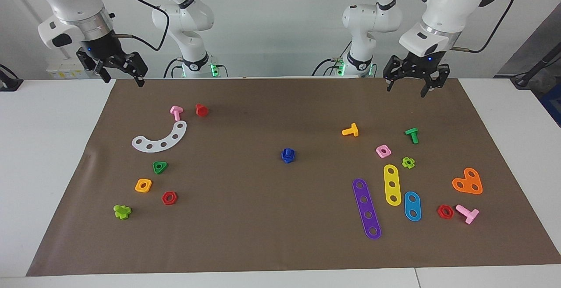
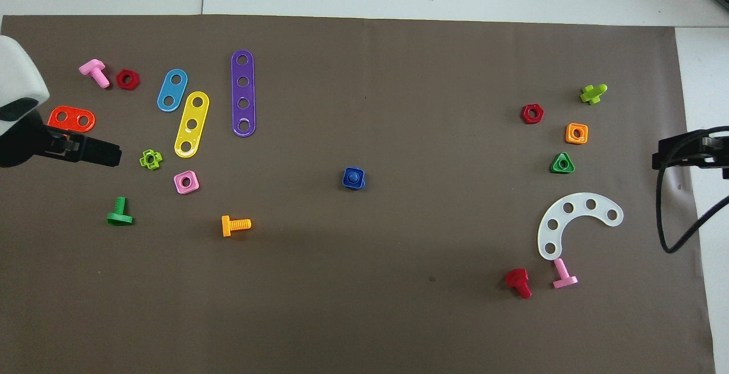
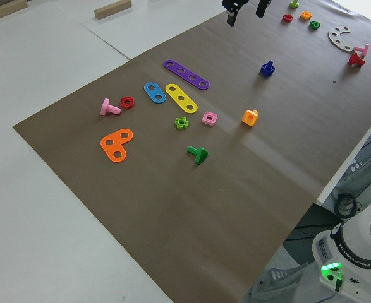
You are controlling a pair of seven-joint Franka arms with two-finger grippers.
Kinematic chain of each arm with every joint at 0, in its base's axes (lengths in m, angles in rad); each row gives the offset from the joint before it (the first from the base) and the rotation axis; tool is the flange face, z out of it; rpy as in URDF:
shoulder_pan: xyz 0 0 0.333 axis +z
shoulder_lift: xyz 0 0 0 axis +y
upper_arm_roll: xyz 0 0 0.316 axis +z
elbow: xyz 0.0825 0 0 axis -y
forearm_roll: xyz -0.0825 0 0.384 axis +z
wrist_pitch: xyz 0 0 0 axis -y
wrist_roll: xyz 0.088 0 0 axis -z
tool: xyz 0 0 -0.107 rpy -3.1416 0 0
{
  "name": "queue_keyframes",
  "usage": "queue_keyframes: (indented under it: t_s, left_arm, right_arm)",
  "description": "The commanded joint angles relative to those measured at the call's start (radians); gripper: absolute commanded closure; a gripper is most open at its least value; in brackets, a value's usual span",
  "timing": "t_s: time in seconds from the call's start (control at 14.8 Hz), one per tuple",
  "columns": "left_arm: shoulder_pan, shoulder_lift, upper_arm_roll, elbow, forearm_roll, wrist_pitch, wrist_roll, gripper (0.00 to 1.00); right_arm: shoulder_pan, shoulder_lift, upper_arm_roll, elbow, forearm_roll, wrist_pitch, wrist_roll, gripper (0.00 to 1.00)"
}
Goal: Unscrew and place screws in storage area
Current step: 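Move the left gripper over the blue nut on the bolt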
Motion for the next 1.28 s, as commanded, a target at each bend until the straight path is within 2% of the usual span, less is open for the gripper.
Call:
queue_keyframes:
  t_s: [0.0,0.27,0.61,0.81,1.22]
  left_arm:
    - [-0.081,-0.022,0.013,-0.083,0.012,0.102,-0.020,0.00]
    - [-0.207,0.000,0.013,-0.188,0.014,0.274,-0.057,0.00]
    - [-0.326,0.145,0.013,-0.180,0.014,0.403,-0.239,0.00]
    - [-0.351,0.184,0.013,-0.179,0.014,0.469,-0.269,0.00]
    - [-0.402,0.329,0.014,-0.123,0.012,0.570,-0.354,0.00]
  right_arm:
    - [-0.005,-0.017,0.002,-0.015,0.002,0.000,-0.021,0.00]
    - [-0.005,-0.017,0.002,-0.015,0.002,0.000,-0.021,0.00]
    - [-0.005,-0.017,0.002,-0.015,0.002,0.000,-0.021,0.00]
    - [-0.005,-0.015,0.002,-0.015,0.002,0.000,-0.021,0.00]
    - [-0.005,-0.017,0.002,-0.015,0.002,0.000,-0.021,0.00]
